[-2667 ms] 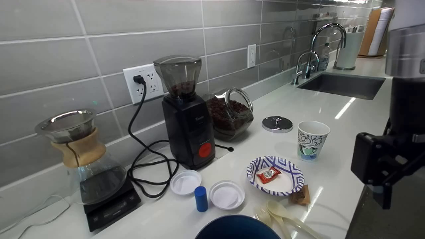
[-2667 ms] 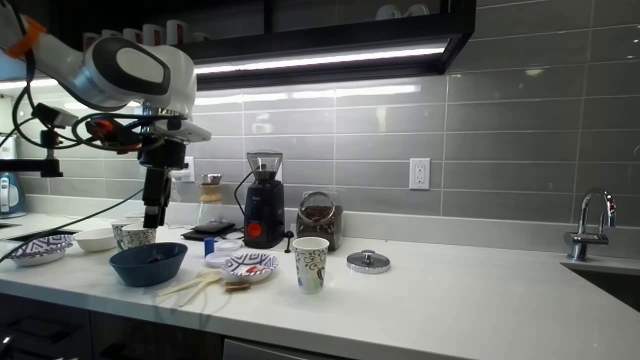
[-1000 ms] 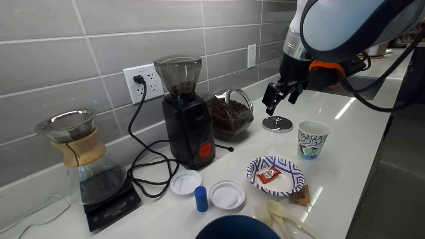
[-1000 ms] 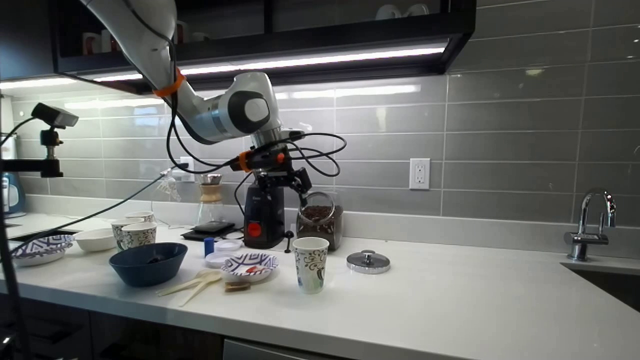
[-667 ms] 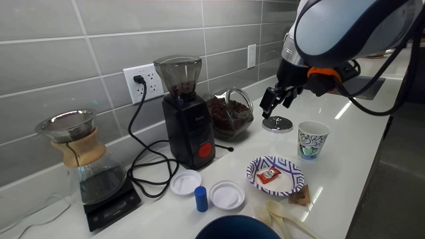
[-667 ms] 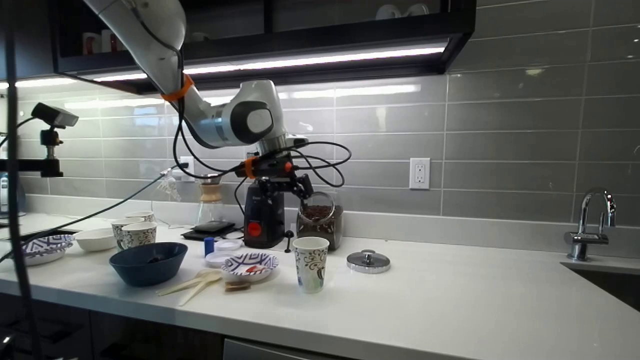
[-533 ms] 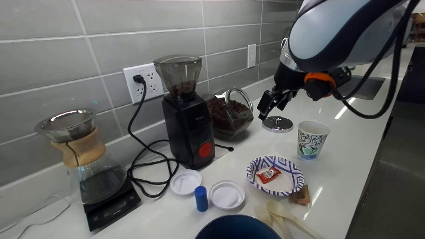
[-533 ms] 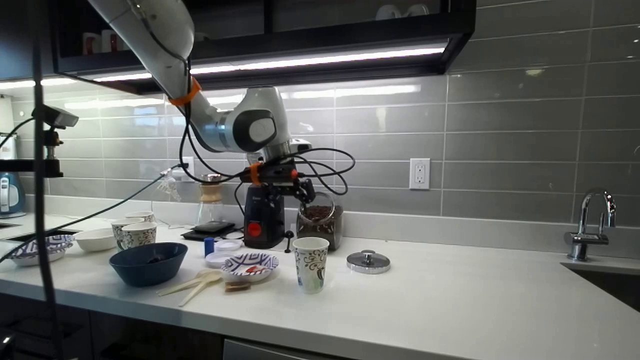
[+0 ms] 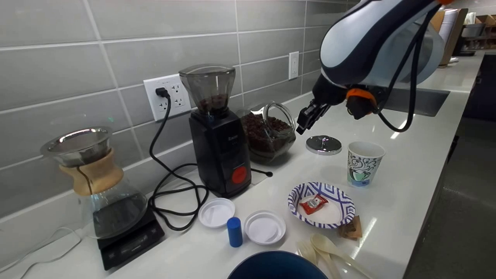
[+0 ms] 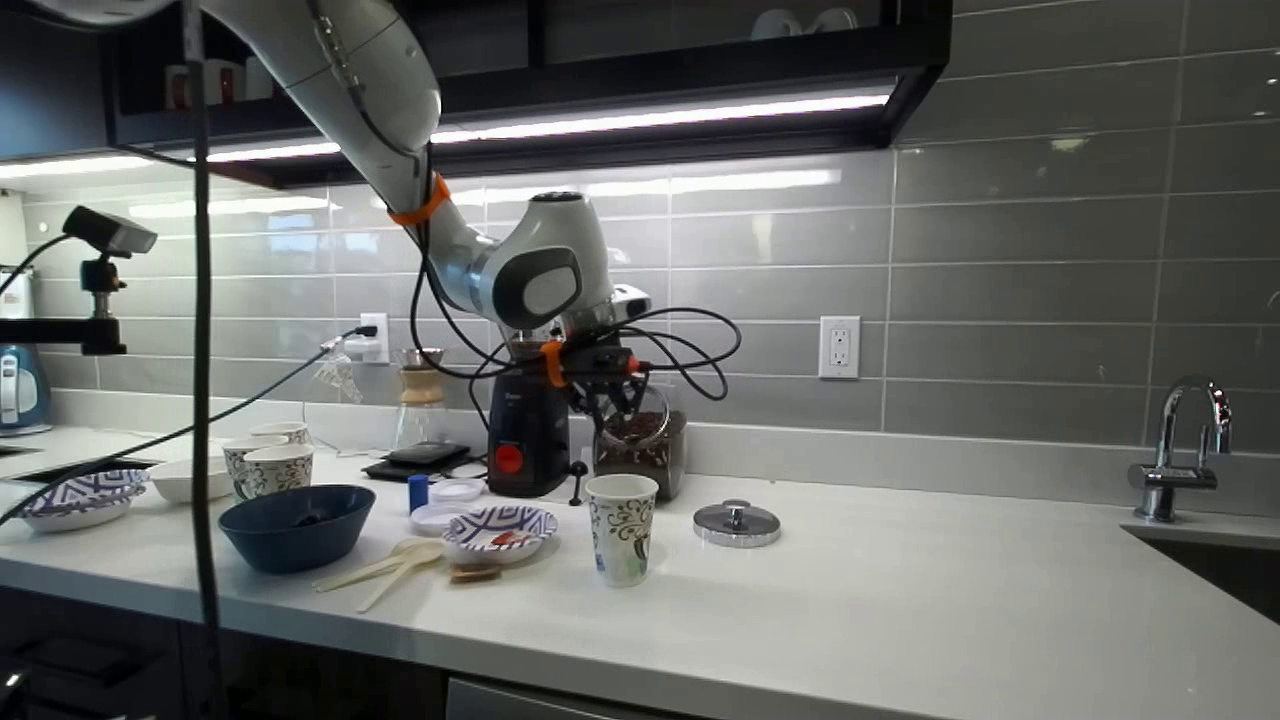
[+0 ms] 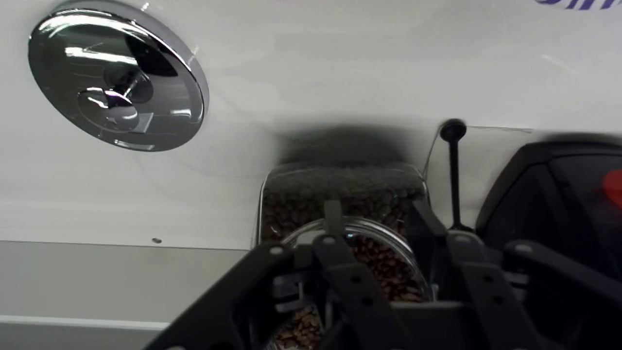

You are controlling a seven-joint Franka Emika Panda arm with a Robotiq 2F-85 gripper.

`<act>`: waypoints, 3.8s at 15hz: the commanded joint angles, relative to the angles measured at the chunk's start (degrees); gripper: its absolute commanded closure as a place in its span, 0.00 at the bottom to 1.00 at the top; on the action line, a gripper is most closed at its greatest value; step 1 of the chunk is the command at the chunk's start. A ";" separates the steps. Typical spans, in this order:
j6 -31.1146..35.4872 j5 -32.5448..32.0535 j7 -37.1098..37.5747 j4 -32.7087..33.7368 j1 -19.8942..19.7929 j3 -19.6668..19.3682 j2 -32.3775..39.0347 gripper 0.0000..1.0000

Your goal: Put the lid on the jar

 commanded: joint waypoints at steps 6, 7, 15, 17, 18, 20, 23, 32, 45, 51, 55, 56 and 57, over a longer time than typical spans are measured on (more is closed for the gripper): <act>2.13 4.95 -8.56 5.13 -3.10 3.17 5.32 1.00; 2.69 4.91 -8.93 5.40 -3.28 3.28 5.73 1.00; 6.28 6.18 -10.87 7.38 -5.21 6.42 9.32 1.00; 6.81 6.09 -10.87 7.71 -5.66 7.17 10.01 1.00; 7.07 6.00 -10.92 7.89 -5.86 7.49 10.38 1.00; 7.63 6.09 -11.22 8.33 -6.42 8.30 11.19 1.00; 8.41 5.89 -11.60 8.54 -7.35 9.38 12.05 1.00; 12.22 5.39 -12.14 8.97 -10.55 13.28 14.39 1.00; 6.60 4.56 -4.63 3.56 -9.86 10.24 4.66 1.00; -6.23 2.03 10.18 -1.68 -8.09 1.25 -6.32 0.84; -22.38 -6.49 9.30 2.38 -7.25 -5.52 -7.89 0.53; -27.16 -6.97 7.78 3.95 -7.11 -6.33 -7.57 0.47; -31.83 -7.93 8.56 5.49 -6.84 -7.22 -7.11 0.40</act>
